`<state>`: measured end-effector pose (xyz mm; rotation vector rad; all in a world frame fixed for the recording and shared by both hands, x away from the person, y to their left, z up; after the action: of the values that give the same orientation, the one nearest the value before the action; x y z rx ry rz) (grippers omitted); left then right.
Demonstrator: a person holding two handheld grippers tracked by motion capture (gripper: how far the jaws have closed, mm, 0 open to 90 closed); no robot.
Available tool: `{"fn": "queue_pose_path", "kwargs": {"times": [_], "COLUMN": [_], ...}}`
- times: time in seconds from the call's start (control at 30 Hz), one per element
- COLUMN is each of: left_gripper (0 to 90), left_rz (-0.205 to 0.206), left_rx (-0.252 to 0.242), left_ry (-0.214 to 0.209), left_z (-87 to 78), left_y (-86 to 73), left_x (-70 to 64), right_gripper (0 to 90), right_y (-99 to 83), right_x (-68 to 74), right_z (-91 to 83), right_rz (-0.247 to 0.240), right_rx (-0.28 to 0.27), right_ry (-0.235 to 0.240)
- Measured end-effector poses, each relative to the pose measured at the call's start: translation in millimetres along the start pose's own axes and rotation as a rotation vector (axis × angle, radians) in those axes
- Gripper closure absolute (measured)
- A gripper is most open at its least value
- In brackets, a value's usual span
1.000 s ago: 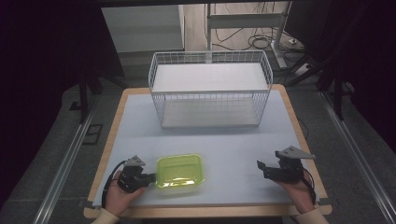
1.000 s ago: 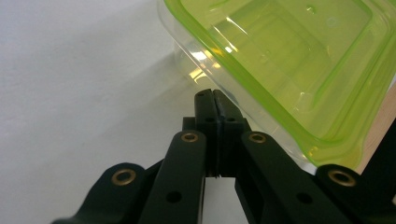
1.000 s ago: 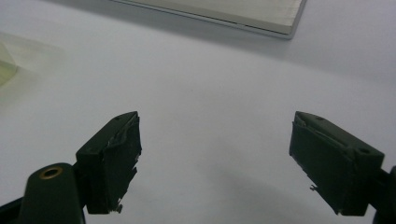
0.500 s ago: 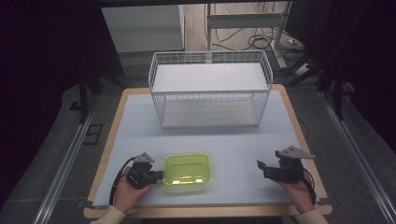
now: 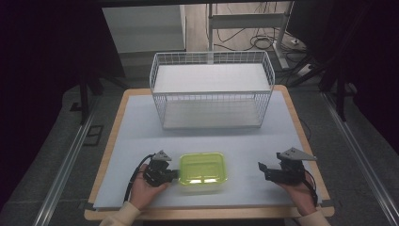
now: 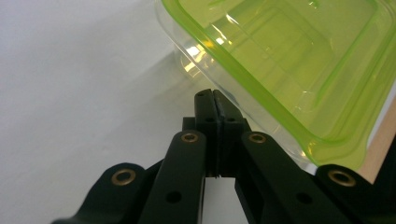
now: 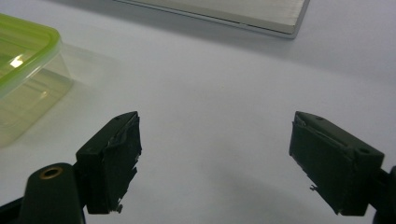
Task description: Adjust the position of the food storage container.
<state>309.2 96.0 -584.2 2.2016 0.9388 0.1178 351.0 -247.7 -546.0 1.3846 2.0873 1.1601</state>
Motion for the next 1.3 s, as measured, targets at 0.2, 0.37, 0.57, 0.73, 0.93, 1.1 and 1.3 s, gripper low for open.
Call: {"fn": "queue_pose_path", "kwargs": {"times": [0.2, 0.37, 0.57, 0.73, 0.93, 1.1, 1.3], "left_gripper": [90.0, 90.0, 90.0, 89.5, 87.1, 66.0, 39.7], "left_rz": [0.011, -0.004, -0.067, -0.079, -0.118, -0.148, -0.183], "left_rx": [-0.007, 0.009, -0.035, -0.053, -0.073, -0.109, -0.132], "left_ry": [-0.004, 0.010, 0.024, 0.030, 0.039, 0.059, 0.055], "left_z": [7.2, 8.9, -5.5, -17.7, -30.7, -37.3, -40.1], "left_y": [10.6, 8.2, 6.3, 3.0, -8.1, -8.8, -5.9], "left_x": [-3.1, -0.7, 10.9, 16.2, 23.3, 28.9, 29.3], "right_gripper": [17.1, 17.1, 17.0, 17.1, 17.1, 17.1, 18.5], "right_y": [-0.2, 0.0, 1.0, 0.1, -3.2, -5.6, -6.5], "right_x": [0.1, 0.0, 3.5, 8.1, 11.0, 14.8, 25.0], "right_z": [0.1, 0.1, 0.0, 1.8, 4.0, 6.2, 5.6], "right_rz": [0.000, 0.006, 0.011, 0.001, -0.004, -0.016, -0.017], "right_rx": [0.001, -0.002, -0.010, -0.003, 0.015, 0.032, 0.049], "right_ry": [0.000, 0.005, 0.023, 0.033, 0.043, 0.059, 0.113]}}
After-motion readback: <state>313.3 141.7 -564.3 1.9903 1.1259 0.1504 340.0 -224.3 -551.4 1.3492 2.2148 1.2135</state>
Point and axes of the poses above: each handheld gripper's, and its own axes: z roughly forward along the jaws, y roughly out of its top, x roughly to its left, the point moved 8 cm from there along z, roughly forward along the jaws, and after that the axes turned 8 degrees about z, right-handed, at the moved point
